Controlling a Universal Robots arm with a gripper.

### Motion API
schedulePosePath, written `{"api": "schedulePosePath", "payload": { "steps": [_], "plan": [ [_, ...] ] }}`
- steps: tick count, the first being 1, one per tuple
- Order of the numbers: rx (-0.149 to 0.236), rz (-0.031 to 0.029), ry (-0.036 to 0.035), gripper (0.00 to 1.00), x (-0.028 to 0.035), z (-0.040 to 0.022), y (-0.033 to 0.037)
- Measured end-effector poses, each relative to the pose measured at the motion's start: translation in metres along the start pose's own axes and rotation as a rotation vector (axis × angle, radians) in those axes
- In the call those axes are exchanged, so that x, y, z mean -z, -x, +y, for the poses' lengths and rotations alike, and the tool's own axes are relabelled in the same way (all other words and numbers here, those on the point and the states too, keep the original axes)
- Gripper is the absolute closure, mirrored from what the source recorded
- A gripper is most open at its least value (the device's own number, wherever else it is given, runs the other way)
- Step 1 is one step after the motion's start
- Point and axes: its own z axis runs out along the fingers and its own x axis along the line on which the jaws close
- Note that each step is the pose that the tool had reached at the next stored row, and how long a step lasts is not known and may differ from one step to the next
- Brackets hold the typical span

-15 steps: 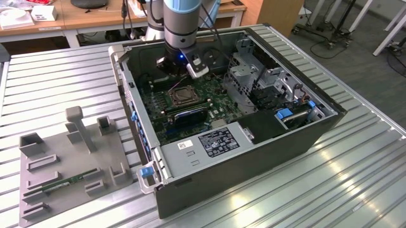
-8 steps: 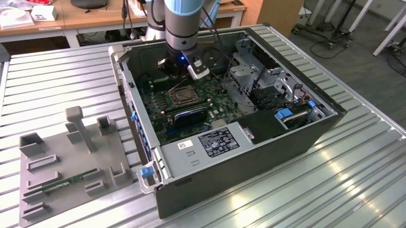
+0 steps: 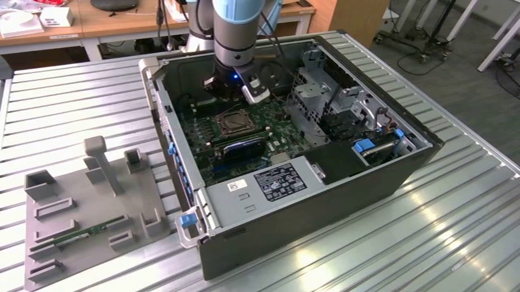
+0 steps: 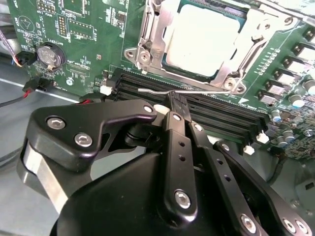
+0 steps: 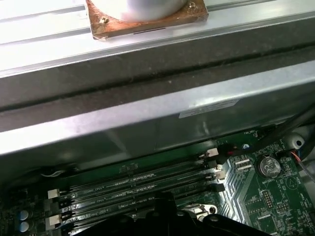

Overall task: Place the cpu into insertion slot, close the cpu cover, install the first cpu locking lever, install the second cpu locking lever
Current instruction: 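Install the first cpu locking lever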

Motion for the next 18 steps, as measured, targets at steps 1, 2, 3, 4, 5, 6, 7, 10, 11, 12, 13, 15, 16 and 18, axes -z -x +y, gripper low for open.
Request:
{"api": "schedulePosePath", "payload": {
  "steps": [1,2,3,4,5,6,7,10,11,12,13,15,16,18],
  "plan": [
    [0.000,0.0000,0.0001,0.89,-0.0007,-0.0001,0.0004],
    [0.000,-0.0001,0.0001,0.89,-0.0014,-0.0002,0.0008],
    [0.000,-0.0001,0.0000,0.89,-0.0020,-0.0003,0.0012],
    [0.000,-0.0001,0.0000,0.89,-0.0026,-0.0004,0.0015],
    [0.000,-0.0002,0.0001,0.89,-0.0032,-0.0005,0.0018],
    [-0.001,-0.0001,-0.0001,0.89,-0.0036,-0.0005,0.0020],
    [-0.001,-0.0002,-0.0002,0.89,-0.0038,-0.0006,0.0021],
    [-0.001,-0.0001,-0.0003,0.89,-0.0040,-0.0007,0.0021],
    [-0.001,-0.0002,0.0000,0.89,-0.0041,-0.0007,0.0022],
    [-0.001,-0.0002,0.0000,0.89,-0.0041,-0.0006,0.0022],
    [0.000,-0.0002,0.0000,0.89,-0.0042,-0.0005,0.0022],
    [-0.001,-0.0003,0.0000,0.89,-0.0044,0.0000,0.0019],
    [0.000,-0.0003,-0.0001,0.89,-0.0044,0.0002,0.0018],
    [0.000,-0.0003,-0.0002,0.89,-0.0045,0.0005,0.0014]
  ]
}}
